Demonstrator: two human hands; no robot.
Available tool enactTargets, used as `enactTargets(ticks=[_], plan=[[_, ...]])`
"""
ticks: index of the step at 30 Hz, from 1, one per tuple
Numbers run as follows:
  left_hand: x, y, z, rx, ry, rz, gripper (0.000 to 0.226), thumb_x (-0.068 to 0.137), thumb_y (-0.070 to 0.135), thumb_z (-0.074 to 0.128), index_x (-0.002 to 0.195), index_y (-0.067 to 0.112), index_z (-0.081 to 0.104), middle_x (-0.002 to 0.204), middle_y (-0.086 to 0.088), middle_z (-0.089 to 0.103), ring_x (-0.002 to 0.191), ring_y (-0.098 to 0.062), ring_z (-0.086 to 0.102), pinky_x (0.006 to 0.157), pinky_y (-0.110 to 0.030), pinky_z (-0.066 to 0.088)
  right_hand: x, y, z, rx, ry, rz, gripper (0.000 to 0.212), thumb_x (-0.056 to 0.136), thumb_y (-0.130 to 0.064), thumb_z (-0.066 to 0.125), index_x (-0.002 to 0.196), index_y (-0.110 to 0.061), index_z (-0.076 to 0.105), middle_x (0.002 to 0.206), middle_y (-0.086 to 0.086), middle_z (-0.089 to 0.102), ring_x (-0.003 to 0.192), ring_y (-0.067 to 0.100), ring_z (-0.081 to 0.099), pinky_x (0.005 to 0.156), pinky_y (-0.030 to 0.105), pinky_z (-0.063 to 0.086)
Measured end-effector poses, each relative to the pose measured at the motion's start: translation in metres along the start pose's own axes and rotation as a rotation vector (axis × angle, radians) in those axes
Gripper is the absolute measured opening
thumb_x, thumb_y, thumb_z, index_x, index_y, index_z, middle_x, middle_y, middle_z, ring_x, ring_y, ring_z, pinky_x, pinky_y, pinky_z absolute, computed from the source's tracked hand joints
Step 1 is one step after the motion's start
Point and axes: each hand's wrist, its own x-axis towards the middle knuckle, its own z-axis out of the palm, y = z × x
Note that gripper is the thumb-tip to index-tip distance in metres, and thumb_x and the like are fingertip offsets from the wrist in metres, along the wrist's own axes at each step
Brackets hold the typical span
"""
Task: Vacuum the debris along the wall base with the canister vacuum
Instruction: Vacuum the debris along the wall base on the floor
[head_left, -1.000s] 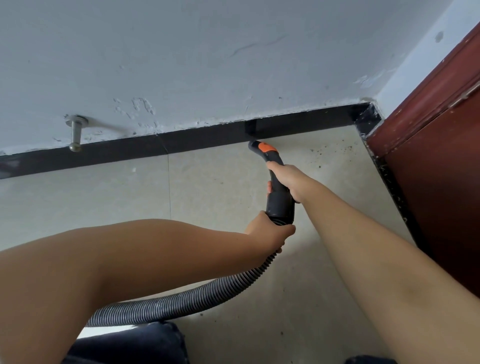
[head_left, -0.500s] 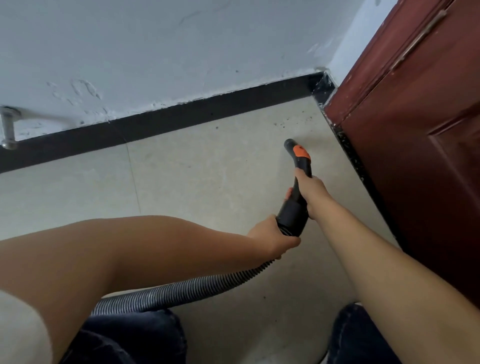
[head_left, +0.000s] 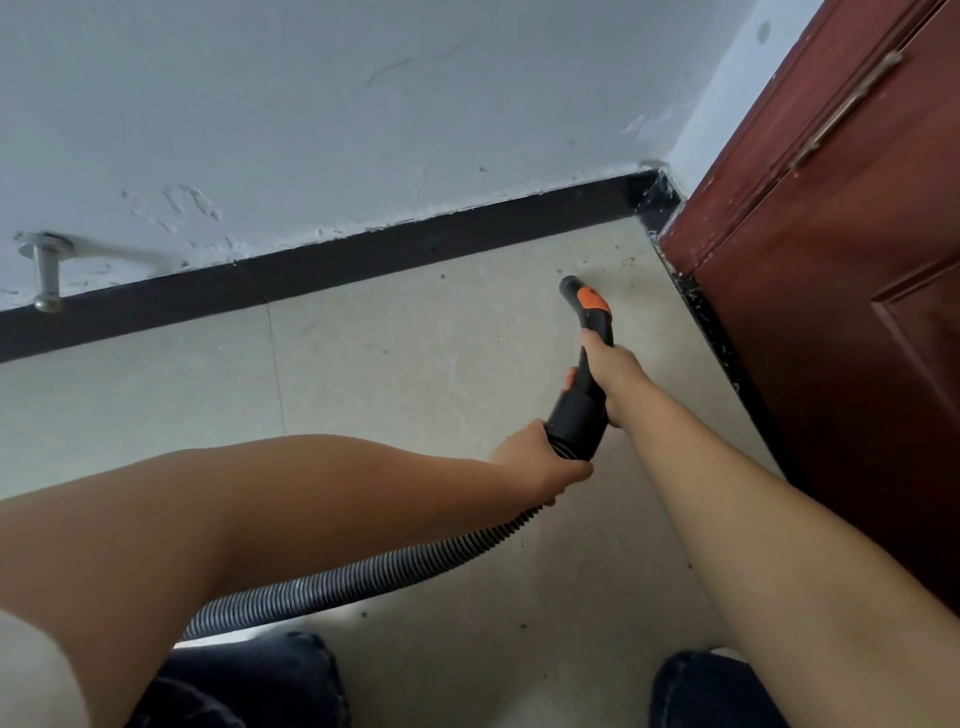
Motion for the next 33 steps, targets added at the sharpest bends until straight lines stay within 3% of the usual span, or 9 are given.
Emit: enactTargets(ticks=[4, 10, 14, 20, 26, 30, 33], plan=[[0.009, 0.008, 0.001, 0.033, 0.002, 0.010, 0.037, 0.076, 0.028, 0.068, 0.106, 0.018, 0.049, 0.082, -0.004, 0.064, 0.065, -0.020, 0.064, 0.072, -0.038, 0.060, 0.008, -0.005, -0.007, 0.017, 0.014, -0.005, 0.030, 0.096, -0.032, 0.051, 0.111, -0.007, 0.046, 0.063, 0.010, 0.055, 0.048, 0.019, 0.051, 0.055, 0.030, 0.050], [0.014, 0.011, -0.002, 0.003, 0.035, -0.002, 0.037, 0.077, 0.029, 0.068, 0.107, 0.018, 0.049, 0.081, -0.003, 0.064, 0.062, -0.019, 0.062, 0.071, -0.037, 0.058, 0.015, -0.017, 0.001, -0.038, -0.050, 0.011, 0.031, 0.095, -0.035, 0.053, 0.109, -0.008, 0.048, 0.055, 0.008, 0.057, 0.048, 0.020, 0.053, 0.061, 0.032, 0.051], [0.014, 0.007, -0.004, -0.007, 0.045, -0.028, 0.038, 0.079, 0.030, 0.067, 0.108, 0.017, 0.047, 0.080, -0.004, 0.064, 0.060, -0.019, 0.062, 0.070, -0.035, 0.058, 0.013, -0.017, 0.009, -0.078, -0.096, -0.007, 0.028, 0.097, -0.032, 0.051, 0.108, -0.007, 0.047, 0.062, 0.010, 0.055, 0.049, 0.022, 0.052, 0.059, 0.031, 0.050], [0.014, 0.014, 0.007, 0.020, -0.035, -0.001, 0.036, 0.078, 0.028, 0.067, 0.107, 0.017, 0.048, 0.080, -0.005, 0.064, 0.061, -0.020, 0.062, 0.071, -0.036, 0.058, 0.010, -0.010, -0.015, -0.036, 0.025, -0.002, 0.024, 0.096, -0.031, 0.051, 0.103, -0.009, 0.047, 0.064, 0.009, 0.055, 0.049, 0.020, 0.052, 0.054, 0.027, 0.050], [0.013, 0.023, 0.028, 0.023, -0.135, 0.013, 0.034, 0.077, 0.027, 0.067, 0.104, 0.019, 0.048, 0.079, -0.004, 0.063, 0.060, -0.018, 0.061, 0.065, -0.031, 0.056, 0.012, -0.002, -0.047, -0.003, 0.104, 0.023, 0.031, 0.096, -0.035, 0.051, 0.110, -0.007, 0.049, 0.047, 0.006, 0.057, 0.047, 0.019, 0.053, 0.063, 0.032, 0.051], [0.018, 0.032, 0.036, 0.022, -0.164, 0.029, 0.034, 0.079, 0.026, 0.067, 0.105, 0.020, 0.047, 0.081, -0.004, 0.062, 0.061, -0.017, 0.060, 0.063, -0.029, 0.055, 0.015, -0.004, -0.060, 0.031, 0.133, 0.024, 0.034, 0.097, -0.035, 0.051, 0.115, -0.007, 0.048, 0.061, 0.009, 0.055, 0.049, 0.018, 0.051, 0.063, 0.033, 0.051], [0.023, 0.035, 0.035, 0.025, -0.139, 0.029, 0.036, 0.079, 0.027, 0.068, 0.108, 0.019, 0.048, 0.081, -0.004, 0.063, 0.061, -0.017, 0.060, 0.065, -0.030, 0.056, 0.019, -0.008, -0.061, 0.042, 0.125, 0.021, 0.032, 0.097, -0.035, 0.050, 0.112, -0.007, 0.048, 0.056, 0.008, 0.055, 0.050, 0.019, 0.051, 0.072, 0.037, 0.052]])
